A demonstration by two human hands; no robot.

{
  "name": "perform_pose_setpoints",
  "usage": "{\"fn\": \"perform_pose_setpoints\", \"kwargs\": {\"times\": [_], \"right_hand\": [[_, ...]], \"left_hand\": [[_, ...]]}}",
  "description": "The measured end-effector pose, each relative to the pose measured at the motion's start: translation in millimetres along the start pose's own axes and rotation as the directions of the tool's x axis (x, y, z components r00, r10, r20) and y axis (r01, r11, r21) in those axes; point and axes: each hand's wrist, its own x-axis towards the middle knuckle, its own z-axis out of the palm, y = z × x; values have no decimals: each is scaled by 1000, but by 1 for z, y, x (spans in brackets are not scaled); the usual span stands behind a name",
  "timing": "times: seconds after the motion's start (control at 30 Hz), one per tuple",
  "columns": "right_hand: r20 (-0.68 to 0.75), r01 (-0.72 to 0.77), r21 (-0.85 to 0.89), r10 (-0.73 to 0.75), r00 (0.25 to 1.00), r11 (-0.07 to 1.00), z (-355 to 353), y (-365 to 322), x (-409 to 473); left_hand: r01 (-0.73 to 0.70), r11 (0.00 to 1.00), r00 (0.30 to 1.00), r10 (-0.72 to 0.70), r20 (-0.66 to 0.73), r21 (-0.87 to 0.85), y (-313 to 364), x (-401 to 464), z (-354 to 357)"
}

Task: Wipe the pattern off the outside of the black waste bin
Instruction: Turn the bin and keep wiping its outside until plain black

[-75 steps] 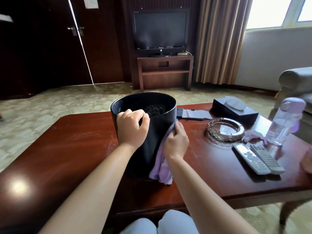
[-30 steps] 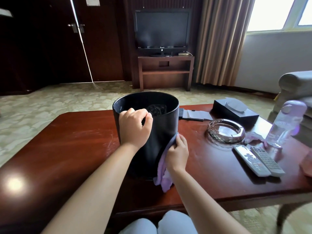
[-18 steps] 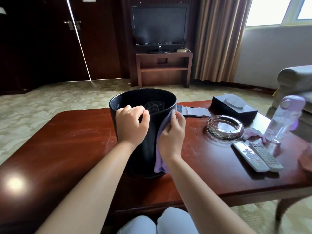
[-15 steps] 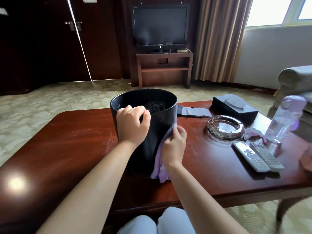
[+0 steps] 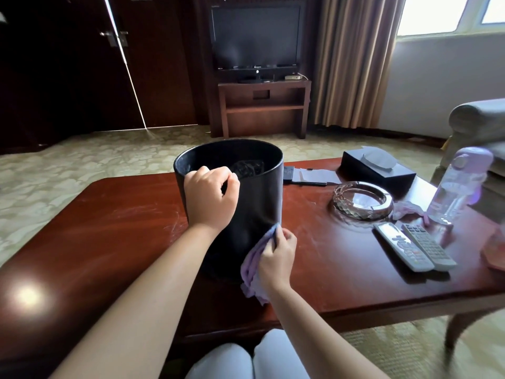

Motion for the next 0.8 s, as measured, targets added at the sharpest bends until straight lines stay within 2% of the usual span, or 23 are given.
{"fn": "perform_pose_setpoints", "kwargs": {"times": [0.07,0.1,0.2,0.3,0.4,0.53,0.67,0.77,0.8], "right_hand": [[-14,87,9,-87,996,996,1,3,-2],[-2,54,1,-54,999,999,0,13,-3],[94,-49,-192,68,993,980,-4,46,-8],[128,-60,-258,95,987,964,-5,59,-11],[139,-68,-328,120,983,942,-6,51,-14],[229,-103,-319,182,956,942,0,52,-23],[232,-98,-320,178,956,942,3,51,-22],[203,-229,-262,285,937,938,-2,47,-13],[217,-214,-287,281,935,934,-5,46,-9]], "left_hand": [[2,1000,1000,-2,4,1,0,0,-1],[-3,1000,1000,3,-2,4,1,0,-1],[-47,998,999,48,-19,39,1,0,-1],[-72,984,997,76,-22,166,3,-3,-1],[-19,967,999,31,-44,254,20,-11,9],[38,979,998,-28,-50,201,47,-12,28],[-23,989,999,29,-41,146,40,-11,30],[-35,994,998,40,-46,105,37,-9,26],[-36,995,998,41,-49,90,37,-9,26]]}}
